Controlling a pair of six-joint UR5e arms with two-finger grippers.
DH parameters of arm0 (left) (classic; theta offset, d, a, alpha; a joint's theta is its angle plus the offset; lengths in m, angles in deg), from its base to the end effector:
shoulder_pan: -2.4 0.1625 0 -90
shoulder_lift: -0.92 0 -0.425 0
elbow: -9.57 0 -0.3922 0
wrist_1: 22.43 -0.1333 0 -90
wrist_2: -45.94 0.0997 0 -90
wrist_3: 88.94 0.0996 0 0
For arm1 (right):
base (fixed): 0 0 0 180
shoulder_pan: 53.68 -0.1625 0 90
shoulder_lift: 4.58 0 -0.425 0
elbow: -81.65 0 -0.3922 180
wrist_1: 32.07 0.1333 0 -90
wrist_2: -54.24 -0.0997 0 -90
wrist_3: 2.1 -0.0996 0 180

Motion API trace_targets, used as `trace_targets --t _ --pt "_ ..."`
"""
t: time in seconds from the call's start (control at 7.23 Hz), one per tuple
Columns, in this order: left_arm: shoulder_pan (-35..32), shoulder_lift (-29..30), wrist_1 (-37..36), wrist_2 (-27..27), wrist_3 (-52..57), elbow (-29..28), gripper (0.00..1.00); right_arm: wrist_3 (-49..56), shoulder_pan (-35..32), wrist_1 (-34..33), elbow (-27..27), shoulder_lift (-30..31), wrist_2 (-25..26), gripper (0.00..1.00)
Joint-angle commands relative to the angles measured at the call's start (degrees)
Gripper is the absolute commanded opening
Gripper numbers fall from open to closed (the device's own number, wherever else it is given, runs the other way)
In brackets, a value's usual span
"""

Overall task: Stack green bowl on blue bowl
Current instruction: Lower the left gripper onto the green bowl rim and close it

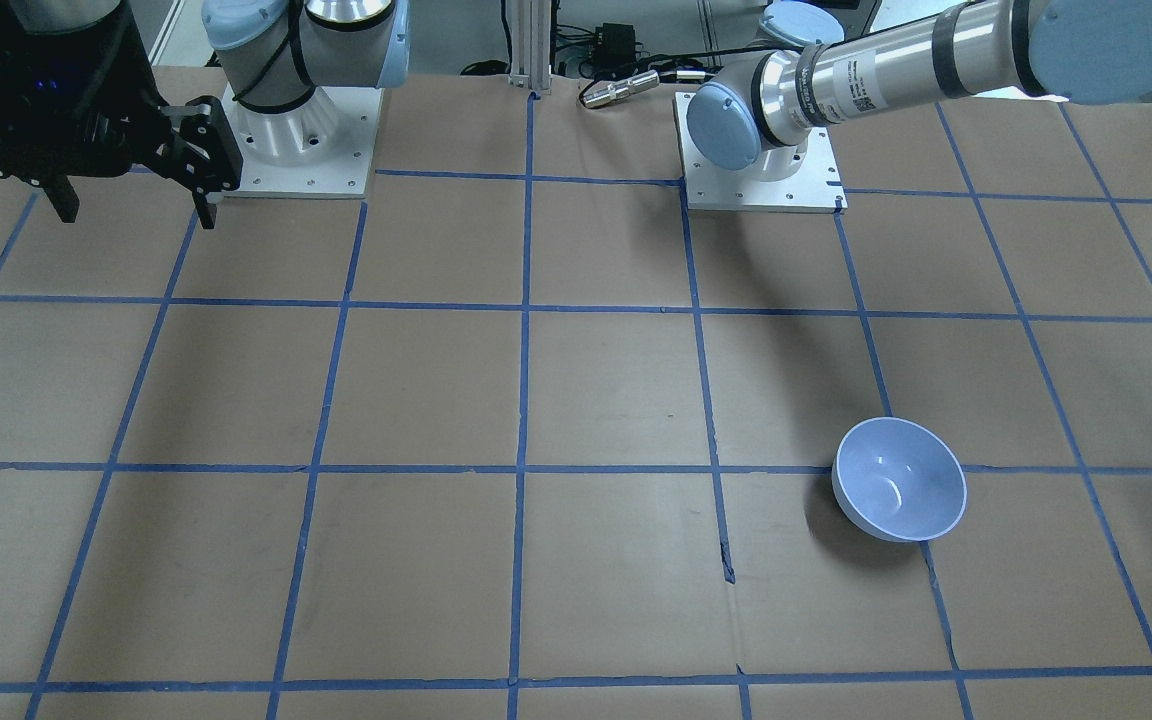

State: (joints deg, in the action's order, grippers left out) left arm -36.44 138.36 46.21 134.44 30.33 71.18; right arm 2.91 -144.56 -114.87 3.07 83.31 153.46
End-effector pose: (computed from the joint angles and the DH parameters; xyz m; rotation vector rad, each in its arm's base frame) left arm 0.5281 -0.5997 0.2265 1.7385 2.5706 -0.0457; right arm 0.1251 -0.5041 0.5561 0.1486 -2.9754 0.0462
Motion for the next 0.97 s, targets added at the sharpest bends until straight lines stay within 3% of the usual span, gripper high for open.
trace_targets --t 0.0,0.41,0.83 --pt "0.16 1.07 -0.26 0.44 5.41 0.08 1.00 0.00 0.00 0.00 0.00 0.00 0.00 1.00" --pt "0.16 1.60 -0.34 0.36 10.01 0.08 0.98 0.00 0.00 0.00 0.00 0.00 0.00 1.00" --pt "0.16 1.60 -0.34 0.44 10.28 0.08 0.77 0.00 0.00 0.00 0.00 0.00 0.00 1.00"
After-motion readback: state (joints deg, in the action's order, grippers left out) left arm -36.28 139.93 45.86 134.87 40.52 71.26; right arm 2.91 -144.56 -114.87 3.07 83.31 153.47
